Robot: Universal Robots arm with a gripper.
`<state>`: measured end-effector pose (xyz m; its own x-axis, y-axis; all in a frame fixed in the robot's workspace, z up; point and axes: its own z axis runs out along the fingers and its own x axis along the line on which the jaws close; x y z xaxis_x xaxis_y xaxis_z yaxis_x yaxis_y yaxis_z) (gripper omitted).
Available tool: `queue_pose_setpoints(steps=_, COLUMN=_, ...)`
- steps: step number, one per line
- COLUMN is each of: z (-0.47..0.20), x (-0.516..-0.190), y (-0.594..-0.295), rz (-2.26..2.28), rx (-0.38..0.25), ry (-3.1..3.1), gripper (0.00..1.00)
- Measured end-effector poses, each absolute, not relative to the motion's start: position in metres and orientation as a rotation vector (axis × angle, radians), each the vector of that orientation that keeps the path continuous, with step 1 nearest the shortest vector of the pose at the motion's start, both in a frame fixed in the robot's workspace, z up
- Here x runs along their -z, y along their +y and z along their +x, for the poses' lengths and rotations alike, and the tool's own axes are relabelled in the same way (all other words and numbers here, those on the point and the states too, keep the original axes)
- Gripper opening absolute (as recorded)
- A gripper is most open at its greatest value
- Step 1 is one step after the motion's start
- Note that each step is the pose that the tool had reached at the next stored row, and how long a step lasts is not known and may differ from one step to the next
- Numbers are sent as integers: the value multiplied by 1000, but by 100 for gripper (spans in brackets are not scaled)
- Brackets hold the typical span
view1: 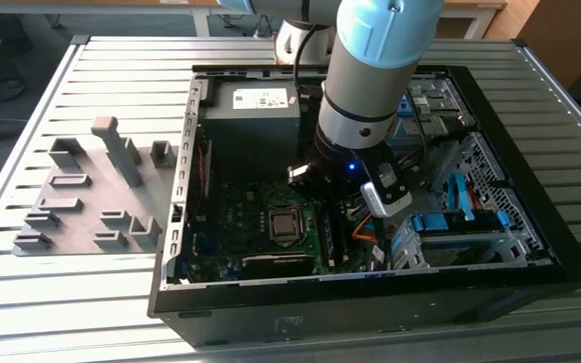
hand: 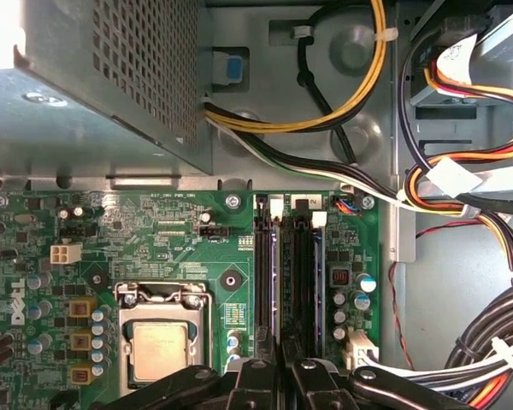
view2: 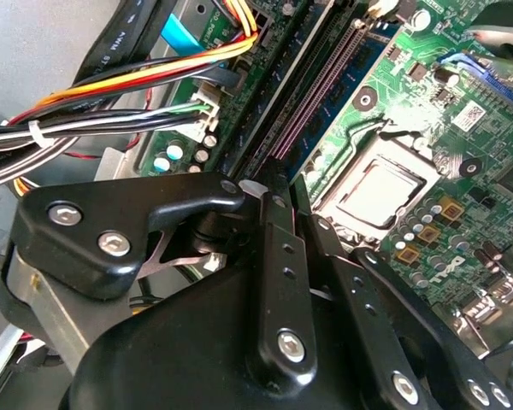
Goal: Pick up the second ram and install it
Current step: 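Insert the second ram into the second slot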
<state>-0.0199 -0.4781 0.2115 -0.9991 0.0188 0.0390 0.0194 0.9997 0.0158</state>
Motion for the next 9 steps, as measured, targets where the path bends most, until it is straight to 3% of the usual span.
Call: queue_pose_setpoints(steps=9, z=-20, x=-213, y=-478, rz=-29, rx=27, ry=-3103, gripper=14)
